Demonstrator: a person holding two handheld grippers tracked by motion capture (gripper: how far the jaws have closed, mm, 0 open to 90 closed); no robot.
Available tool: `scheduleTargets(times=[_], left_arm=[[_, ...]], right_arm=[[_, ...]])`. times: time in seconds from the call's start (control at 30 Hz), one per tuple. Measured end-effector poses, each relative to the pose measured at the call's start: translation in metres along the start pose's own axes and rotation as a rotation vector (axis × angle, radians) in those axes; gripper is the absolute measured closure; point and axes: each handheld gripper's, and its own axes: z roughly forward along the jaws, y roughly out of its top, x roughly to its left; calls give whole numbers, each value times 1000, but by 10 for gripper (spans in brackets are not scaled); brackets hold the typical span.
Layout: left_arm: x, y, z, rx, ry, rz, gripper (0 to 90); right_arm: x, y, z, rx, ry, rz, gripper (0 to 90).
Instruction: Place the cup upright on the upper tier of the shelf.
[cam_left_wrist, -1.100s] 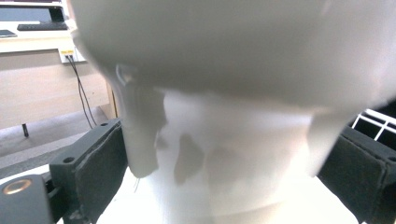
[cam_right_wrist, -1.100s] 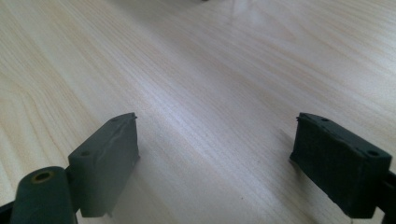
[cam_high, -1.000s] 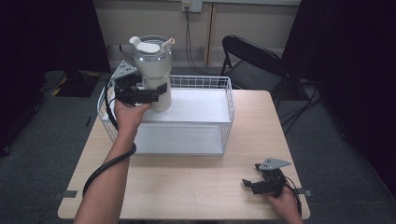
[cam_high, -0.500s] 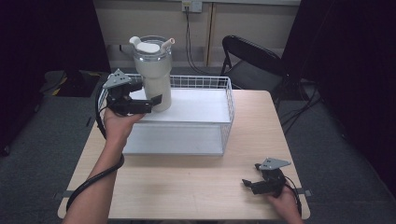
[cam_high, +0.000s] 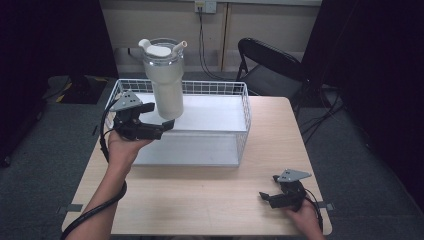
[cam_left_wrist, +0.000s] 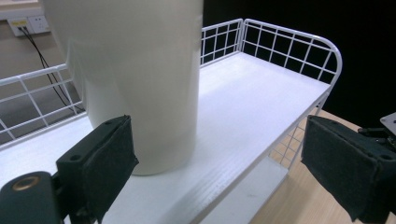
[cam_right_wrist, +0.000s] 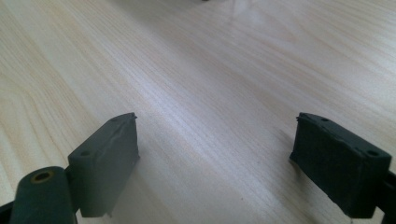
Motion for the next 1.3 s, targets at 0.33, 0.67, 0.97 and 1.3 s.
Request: scheduleTargets(times=[0.33, 0.67, 0.97, 1.3], left_arm=[[-5, -24, -9, 30, -15, -10, 99], [-11, -51, -9, 42, -39, -32, 102], [-14, -77, -3, 52, -69, -56, 106], [-16, -107, 5, 49, -91, -83, 106]], right_arm=[[0, 0, 0, 0, 0, 0, 136], [0, 0, 0, 0, 0, 0, 136], [0, 0, 0, 0, 0, 0, 136], [0, 0, 0, 0, 1, 0, 136]])
